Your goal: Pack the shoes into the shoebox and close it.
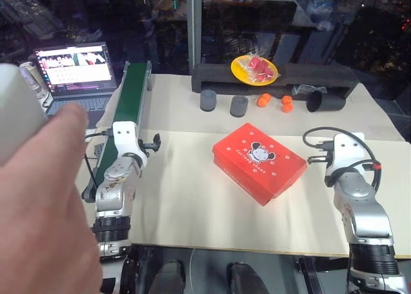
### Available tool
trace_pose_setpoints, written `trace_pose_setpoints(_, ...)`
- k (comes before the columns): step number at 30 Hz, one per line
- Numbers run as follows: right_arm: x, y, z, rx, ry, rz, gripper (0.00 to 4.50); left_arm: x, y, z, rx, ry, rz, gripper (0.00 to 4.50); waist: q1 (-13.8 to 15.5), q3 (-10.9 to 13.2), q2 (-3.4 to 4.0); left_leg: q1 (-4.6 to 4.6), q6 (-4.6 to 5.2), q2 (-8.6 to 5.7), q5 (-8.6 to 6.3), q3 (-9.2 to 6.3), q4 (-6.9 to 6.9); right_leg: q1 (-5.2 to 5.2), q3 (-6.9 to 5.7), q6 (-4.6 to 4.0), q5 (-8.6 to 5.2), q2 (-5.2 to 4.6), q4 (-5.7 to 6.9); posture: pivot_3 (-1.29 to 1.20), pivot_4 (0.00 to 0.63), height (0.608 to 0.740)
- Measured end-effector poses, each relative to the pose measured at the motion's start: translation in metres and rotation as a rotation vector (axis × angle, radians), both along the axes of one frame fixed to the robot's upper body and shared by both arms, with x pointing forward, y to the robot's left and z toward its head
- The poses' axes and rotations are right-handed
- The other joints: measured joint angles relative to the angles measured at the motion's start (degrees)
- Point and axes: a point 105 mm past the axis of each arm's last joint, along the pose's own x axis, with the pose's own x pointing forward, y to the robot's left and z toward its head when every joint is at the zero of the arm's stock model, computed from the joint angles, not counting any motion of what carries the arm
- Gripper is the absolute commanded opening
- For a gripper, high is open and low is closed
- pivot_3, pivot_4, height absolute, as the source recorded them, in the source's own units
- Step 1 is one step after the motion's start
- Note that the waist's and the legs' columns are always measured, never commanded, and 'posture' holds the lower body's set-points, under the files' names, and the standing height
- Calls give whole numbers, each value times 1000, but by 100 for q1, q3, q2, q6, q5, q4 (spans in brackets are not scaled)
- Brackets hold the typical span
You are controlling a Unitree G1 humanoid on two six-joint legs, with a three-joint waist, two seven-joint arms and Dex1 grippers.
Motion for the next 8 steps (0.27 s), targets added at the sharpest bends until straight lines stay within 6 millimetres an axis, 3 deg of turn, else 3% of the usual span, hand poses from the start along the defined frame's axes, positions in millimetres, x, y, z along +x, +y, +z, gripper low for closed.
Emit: trace_pose_setpoints(8, -3, -4, -3, 8, 1, -22, 120, 1, -6, 2, 2, -6, -25, 4500, -4, 0, 0, 0, 0, 0, 0, 0, 0, 0, 0, 0, 0, 0, 1, 0, 150, 740)
